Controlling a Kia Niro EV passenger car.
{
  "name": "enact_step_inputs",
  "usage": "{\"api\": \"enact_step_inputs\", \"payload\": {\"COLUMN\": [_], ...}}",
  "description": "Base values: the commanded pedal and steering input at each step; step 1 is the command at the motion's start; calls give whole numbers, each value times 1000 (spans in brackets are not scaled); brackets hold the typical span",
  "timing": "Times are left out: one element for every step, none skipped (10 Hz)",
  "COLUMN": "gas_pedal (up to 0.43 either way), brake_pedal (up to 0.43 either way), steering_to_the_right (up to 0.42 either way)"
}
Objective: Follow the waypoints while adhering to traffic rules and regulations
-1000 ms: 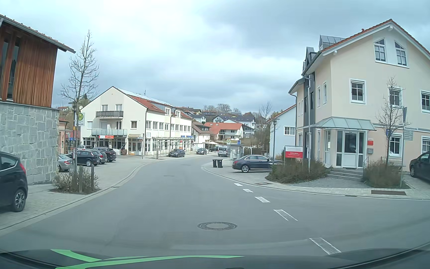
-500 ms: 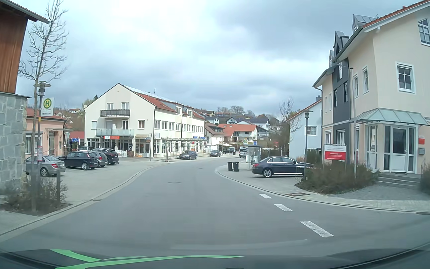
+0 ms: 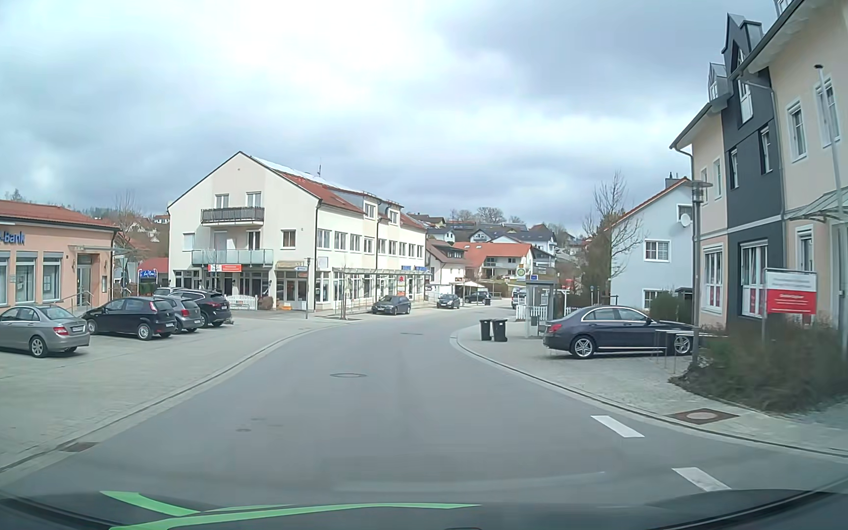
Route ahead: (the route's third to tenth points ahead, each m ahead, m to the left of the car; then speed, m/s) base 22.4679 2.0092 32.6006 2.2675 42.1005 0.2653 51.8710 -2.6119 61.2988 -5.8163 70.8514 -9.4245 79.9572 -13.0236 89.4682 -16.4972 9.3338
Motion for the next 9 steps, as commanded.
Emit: {"api": "enact_step_inputs", "payload": {"gas_pedal": [130,130,130,130,130,130,130,130,130], "brake_pedal": [0,0,0,0,0,0,0,0,0], "steering_to_the_right": [-34,-33,-29,-24,-21,-19,-17,-14,-4]}}
